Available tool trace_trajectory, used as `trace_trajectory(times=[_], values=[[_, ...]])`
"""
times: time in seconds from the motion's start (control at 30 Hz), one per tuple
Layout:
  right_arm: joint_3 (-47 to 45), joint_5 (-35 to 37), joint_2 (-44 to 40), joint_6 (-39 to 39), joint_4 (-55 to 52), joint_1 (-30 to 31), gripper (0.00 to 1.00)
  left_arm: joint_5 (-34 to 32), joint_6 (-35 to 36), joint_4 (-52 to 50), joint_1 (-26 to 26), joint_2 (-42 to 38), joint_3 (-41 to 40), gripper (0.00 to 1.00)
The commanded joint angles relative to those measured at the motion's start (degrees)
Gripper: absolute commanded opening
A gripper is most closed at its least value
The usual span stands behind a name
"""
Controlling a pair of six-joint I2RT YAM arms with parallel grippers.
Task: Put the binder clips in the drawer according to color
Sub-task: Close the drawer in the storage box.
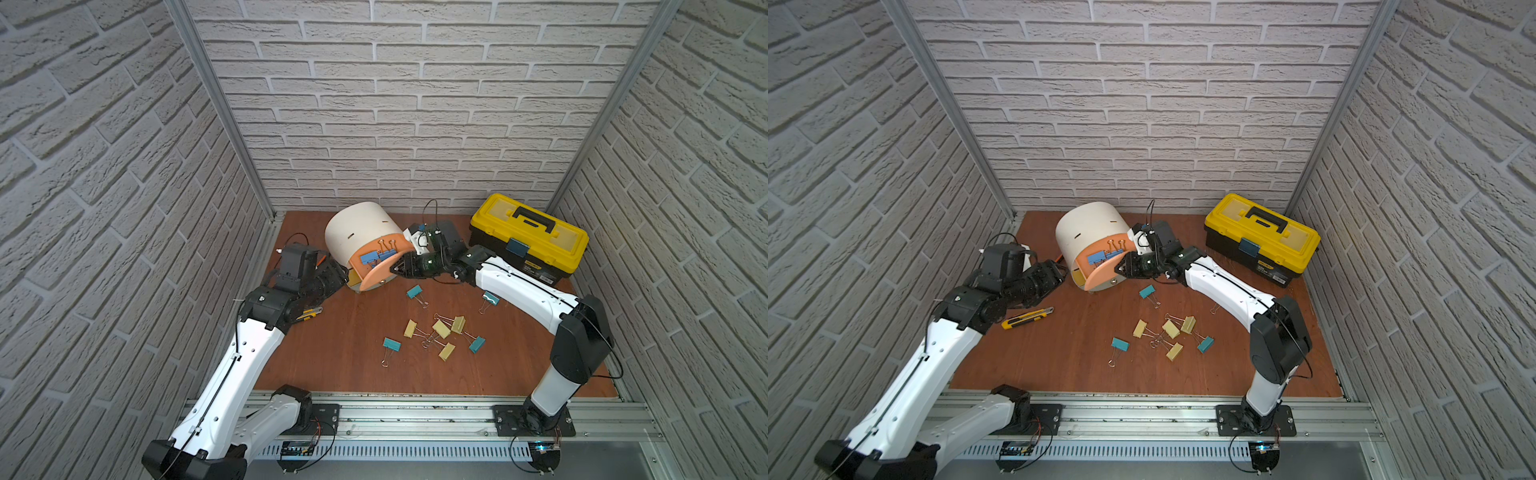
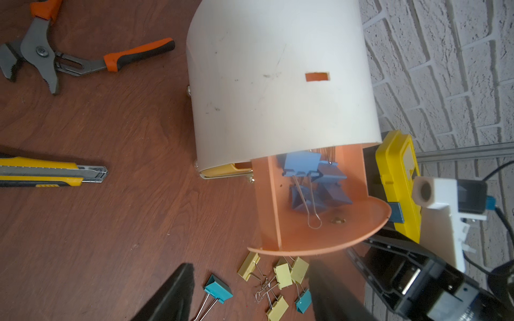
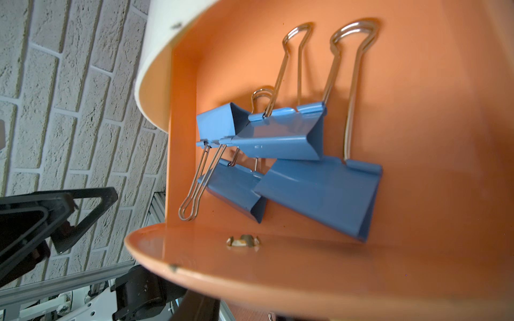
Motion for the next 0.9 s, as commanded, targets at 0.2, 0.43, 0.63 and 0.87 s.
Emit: trace_trajectory(times=[0.2, 0.43, 0.63, 0.87], values=[[8.7, 1.2, 5.9, 0.5, 1.6, -0.7, 0.3, 0.5, 1.0, -0.5, 1.0, -1.8, -1.3, 0.7], [13.3, 0.3, 10.3, 2.4, 2.5, -1.3, 0.3, 1.0, 0.7, -0.5, 1.6, -2.4, -2.3, 0.7], [15.4, -0.8, 13.0, 5.6, 5.5, -1.2, 0.3, 1.6, 0.7, -0.2, 2.5, -2.3, -2.5, 0.7], [15.5, -0.8, 14.8, 7.6, 7.6, -1.2, 0.3, 1.9, 0.8, -0.3, 3.2, -2.3, -2.4, 0.7]])
